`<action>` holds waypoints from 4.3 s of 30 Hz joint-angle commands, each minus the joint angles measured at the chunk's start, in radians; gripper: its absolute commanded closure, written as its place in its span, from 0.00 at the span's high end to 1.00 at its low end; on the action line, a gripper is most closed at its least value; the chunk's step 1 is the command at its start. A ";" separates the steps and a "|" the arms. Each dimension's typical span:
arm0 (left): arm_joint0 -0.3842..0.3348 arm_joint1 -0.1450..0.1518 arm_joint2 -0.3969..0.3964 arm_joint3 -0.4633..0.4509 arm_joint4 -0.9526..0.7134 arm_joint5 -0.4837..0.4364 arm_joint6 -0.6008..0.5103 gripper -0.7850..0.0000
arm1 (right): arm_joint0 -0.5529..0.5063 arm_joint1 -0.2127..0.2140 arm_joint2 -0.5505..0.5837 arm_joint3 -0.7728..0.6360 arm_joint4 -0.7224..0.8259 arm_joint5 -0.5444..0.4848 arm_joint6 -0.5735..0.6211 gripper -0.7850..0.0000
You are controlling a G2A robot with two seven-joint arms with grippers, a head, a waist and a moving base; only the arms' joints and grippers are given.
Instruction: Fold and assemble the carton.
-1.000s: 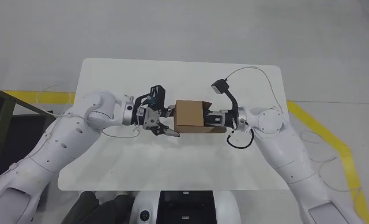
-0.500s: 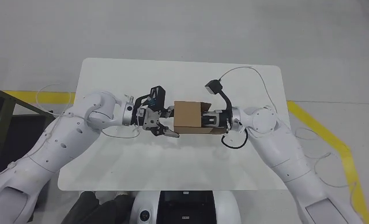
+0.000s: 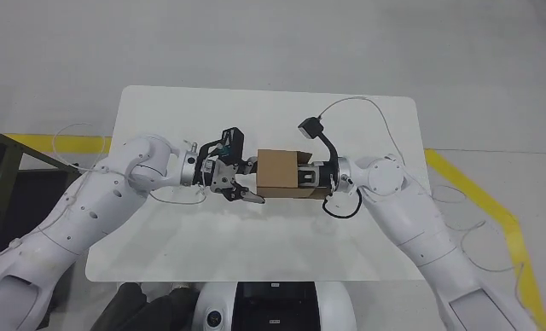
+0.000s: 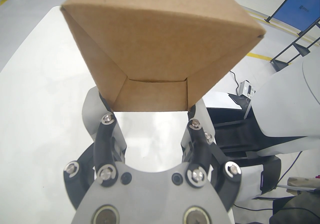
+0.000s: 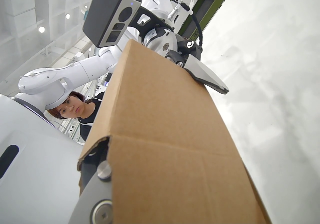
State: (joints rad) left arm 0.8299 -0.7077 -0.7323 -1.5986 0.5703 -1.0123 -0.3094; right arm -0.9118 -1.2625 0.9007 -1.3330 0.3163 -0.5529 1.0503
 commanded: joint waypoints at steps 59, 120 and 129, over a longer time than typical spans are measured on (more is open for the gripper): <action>-0.007 0.059 -0.004 -0.055 -0.056 0.000 0.063 1.00 | -0.004 -0.006 -0.010 0.046 -0.062 -0.036 -0.086 0.00; -0.036 0.015 0.028 0.026 -0.202 0.000 -0.009 0.60 | -0.005 -0.019 -0.040 0.020 -0.112 -0.114 -0.148 0.00; -0.027 0.022 0.020 0.033 -0.191 0.000 0.028 0.58 | -0.004 -0.017 -0.025 0.030 -0.100 -0.118 -0.159 0.22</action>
State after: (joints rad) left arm 0.8021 -0.6863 -0.7106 -1.5682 0.3782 -1.0123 -0.2864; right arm -0.9153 -1.2800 0.8717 -1.3042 0.2142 -0.6708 0.8923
